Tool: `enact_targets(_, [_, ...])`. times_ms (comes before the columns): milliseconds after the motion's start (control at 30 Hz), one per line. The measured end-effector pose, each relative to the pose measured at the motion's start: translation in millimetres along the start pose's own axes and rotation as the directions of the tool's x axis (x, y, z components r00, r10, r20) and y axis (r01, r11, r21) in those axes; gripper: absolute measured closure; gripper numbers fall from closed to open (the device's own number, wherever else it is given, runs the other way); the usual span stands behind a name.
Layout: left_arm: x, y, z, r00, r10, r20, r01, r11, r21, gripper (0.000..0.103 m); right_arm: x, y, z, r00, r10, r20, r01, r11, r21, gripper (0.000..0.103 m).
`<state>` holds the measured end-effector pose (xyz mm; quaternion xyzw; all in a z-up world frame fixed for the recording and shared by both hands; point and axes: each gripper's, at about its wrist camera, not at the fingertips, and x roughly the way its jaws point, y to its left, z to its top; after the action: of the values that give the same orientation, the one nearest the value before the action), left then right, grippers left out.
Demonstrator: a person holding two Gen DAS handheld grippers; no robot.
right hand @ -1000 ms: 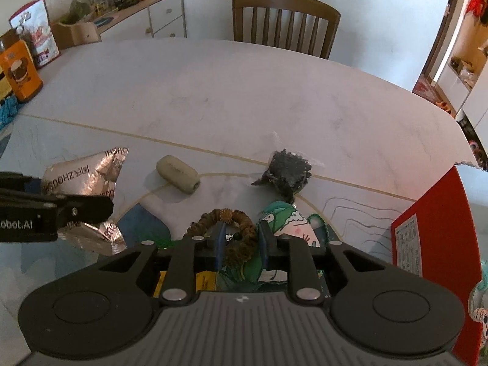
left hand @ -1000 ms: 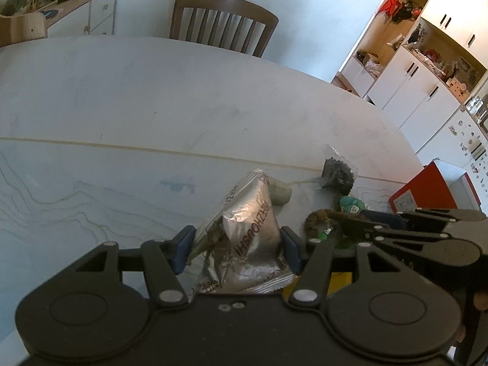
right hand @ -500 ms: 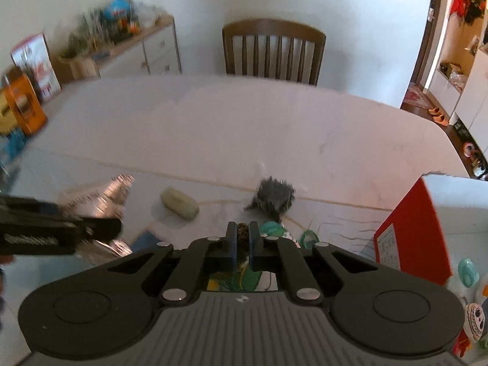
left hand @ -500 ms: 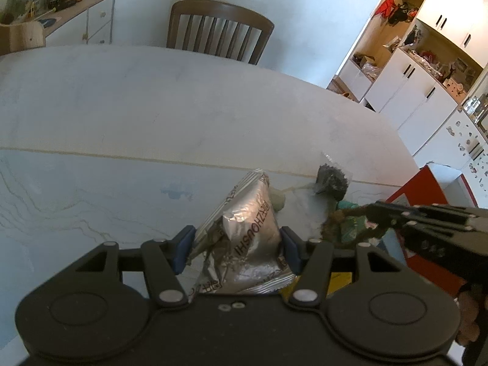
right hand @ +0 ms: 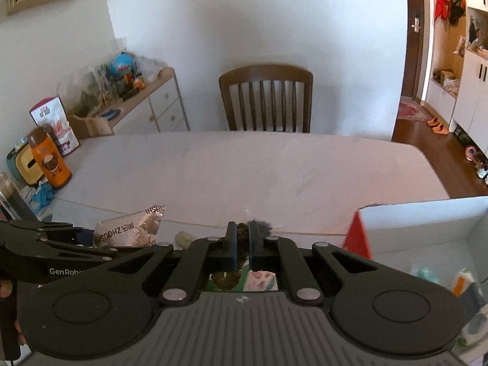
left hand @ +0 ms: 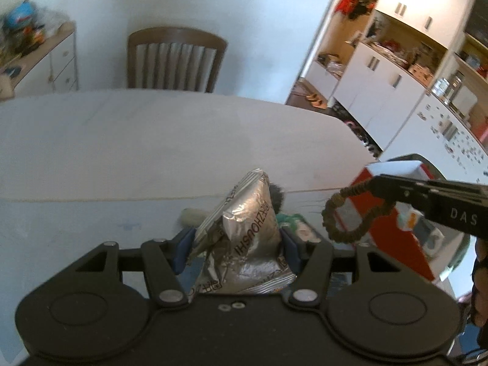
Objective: Organize objects
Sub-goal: 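Carry the foil bag and bead string over the red box with both tools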
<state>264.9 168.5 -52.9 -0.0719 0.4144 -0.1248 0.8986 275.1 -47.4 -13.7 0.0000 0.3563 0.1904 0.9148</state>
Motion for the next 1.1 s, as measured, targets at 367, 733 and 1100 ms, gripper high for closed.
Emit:
enact_targets(367, [-1.3, -86.2, 10.7, 0.999, -0.05, 0.0, 0.049, 0.99, 0.128, 0.044, -52.1, -61.8, -6.7, 0.998, -0.042, 0.052, 0.039, 0.997, 0.06, 0.097])
enact_targets(733, [21.7, -167.5, 13.7, 0.994, -0.103, -0.031, 0.107, 0.973, 0.207, 0.044, -91.7, -140.2, -23.8, 0.993, -0.091, 0.072, 0.082, 0.99, 0.116, 0.097])
enact_targets(1100, [66.6, -236.8, 9.0, 0.987, -0.122, -0.106, 0.145, 0.957, 0.251, 0.044, -95.7, -220.7, -38.5, 0.987, -0.155, 0.047, 0.145, 0.974, 0.172, 0.097])
